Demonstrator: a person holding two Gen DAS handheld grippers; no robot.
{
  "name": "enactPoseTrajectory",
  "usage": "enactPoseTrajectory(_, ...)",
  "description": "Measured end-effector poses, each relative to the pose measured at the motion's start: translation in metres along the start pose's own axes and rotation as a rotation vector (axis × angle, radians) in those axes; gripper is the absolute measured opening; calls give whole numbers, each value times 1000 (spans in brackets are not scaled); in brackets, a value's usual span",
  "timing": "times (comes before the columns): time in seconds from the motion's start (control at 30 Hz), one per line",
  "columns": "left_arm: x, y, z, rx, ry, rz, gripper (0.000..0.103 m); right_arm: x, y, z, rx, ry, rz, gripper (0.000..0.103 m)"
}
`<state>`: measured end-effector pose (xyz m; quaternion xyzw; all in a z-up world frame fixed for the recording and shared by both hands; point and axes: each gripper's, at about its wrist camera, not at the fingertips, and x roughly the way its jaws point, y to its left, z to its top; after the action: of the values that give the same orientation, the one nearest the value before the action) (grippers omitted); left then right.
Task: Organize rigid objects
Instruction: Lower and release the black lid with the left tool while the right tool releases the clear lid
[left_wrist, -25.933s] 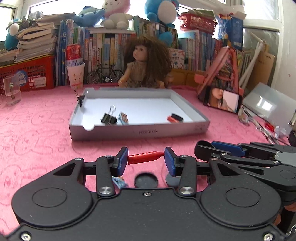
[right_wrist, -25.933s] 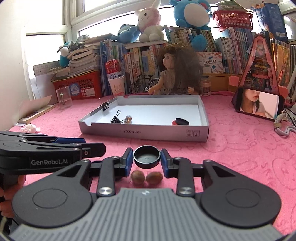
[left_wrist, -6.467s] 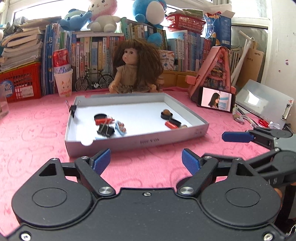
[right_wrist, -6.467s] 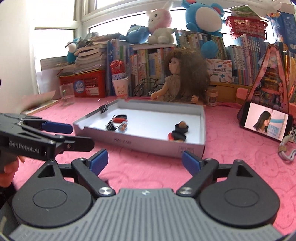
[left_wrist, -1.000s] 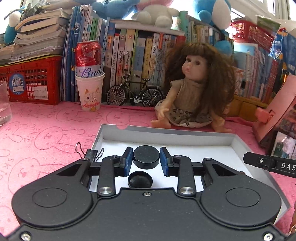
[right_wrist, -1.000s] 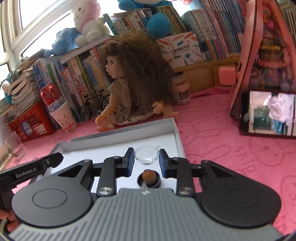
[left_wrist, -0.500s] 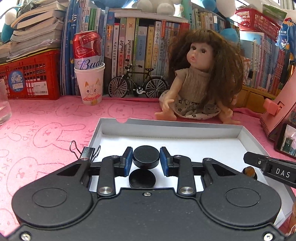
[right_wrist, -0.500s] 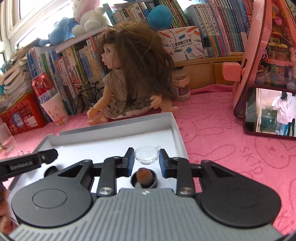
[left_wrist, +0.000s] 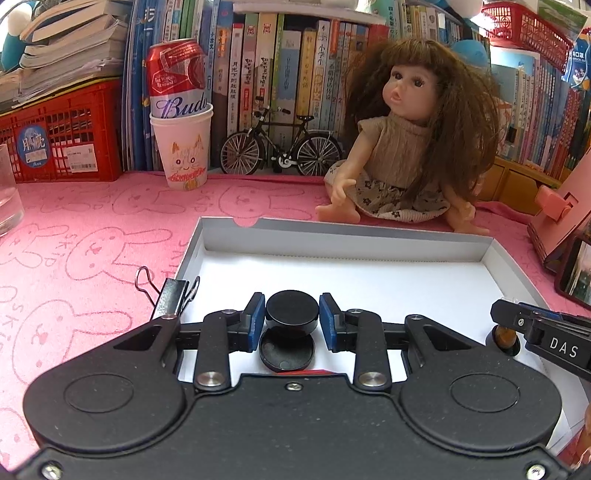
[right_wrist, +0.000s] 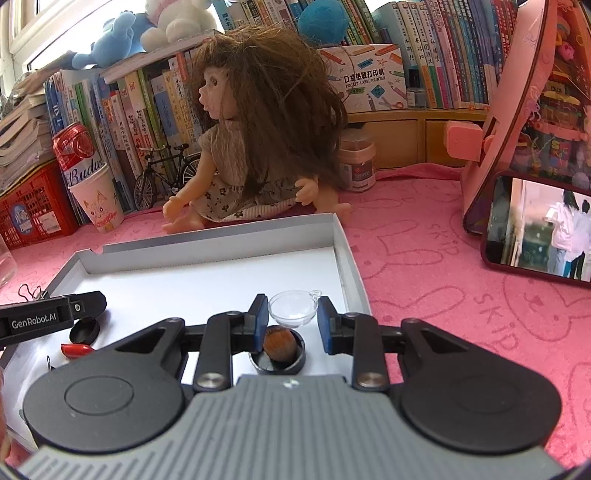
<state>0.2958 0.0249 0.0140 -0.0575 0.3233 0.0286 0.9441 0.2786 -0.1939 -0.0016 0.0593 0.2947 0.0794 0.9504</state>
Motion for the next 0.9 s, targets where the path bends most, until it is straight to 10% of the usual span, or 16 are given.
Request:
enactPoseTrajectory(0.47,1,2,0,-12,23,-1,43,-1,-2,-1,20,-6,20,42)
enactPoseTrajectory(0.7,-11,-1,-3,17,-28,-20,78,-12,0,-1,4,-35,27,72)
enactPoseTrajectory(0.9,-31,-10,-7,85,-78,-29,85,-32,2,2,-7,-85,25,89)
